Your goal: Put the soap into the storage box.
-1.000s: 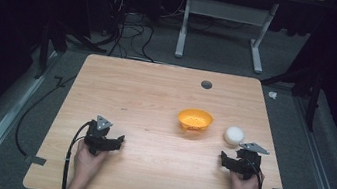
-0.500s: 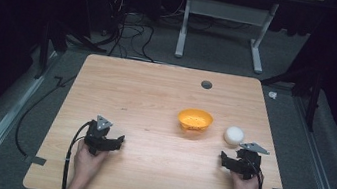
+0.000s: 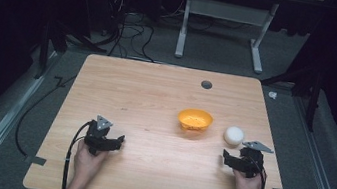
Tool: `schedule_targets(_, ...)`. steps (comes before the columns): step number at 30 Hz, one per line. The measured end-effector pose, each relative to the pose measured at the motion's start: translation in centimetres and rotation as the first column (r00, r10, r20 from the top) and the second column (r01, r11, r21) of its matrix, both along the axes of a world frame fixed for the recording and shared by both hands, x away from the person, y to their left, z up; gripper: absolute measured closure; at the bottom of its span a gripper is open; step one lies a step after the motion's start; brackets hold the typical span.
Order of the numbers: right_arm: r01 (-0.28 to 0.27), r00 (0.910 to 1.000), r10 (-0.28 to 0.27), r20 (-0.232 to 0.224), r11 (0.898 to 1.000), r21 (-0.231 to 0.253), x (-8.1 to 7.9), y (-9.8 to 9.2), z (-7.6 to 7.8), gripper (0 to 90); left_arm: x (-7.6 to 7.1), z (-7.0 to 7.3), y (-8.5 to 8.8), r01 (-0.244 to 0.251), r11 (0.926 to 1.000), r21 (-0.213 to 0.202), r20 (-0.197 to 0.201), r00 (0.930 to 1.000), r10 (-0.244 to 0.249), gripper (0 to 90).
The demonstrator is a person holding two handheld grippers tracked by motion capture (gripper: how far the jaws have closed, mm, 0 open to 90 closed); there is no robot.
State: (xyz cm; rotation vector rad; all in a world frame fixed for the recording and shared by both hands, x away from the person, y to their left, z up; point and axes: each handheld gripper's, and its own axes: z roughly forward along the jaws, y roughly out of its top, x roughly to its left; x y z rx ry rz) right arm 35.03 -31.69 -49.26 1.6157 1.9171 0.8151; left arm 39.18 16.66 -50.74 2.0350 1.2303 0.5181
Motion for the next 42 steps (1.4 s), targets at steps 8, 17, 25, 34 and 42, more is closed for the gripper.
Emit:
schedule_targets(8, -0.002, 0.9996, 0.002, 0.029, 1.0, 0.004, 1.1, -0.2, 1.2, 16.7, 0.0, 0.0, 0.0, 0.0, 1.0, 0.0, 0.0, 1.0, 0.0, 20.7)
schedule_targets(17, 0.009, 0.9992, -0.01, 0.038, 1.0, 0.007, 2.4, -0.3, 1.9, 17.7, 0.0, 0.0, 0.0, 0.0, 1.0, -0.001, 0.0, 1.0, 0.0, 20.7)
schedule_targets(25, 0.005, 0.9991, -0.005, 0.043, 1.0, 0.007, 3.7, -0.3, 2.3, 18.2, 0.0, 0.0, 0.0, 0.0, 1.0, -0.001, 0.0, 1.0, 0.0, 20.7)
schedule_targets(34, 0.003, 0.9996, -0.003, 0.028, 1.0, 0.011, 5.1, 0.0, 2.0, 18.3, 0.0, 0.0, 0.0, 0.0, 1.0, -0.001, -0.001, 1.0, 0.0, 20.7)
schedule_targets(42, 0.016, 0.9999, -0.016, 0.002, 1.0, 0.011, 6.0, -0.1, 1.3, 18.3, 0.0, 0.0, 0.0, 0.0, 1.0, -0.001, -0.001, 1.0, 0.0, 20.7)
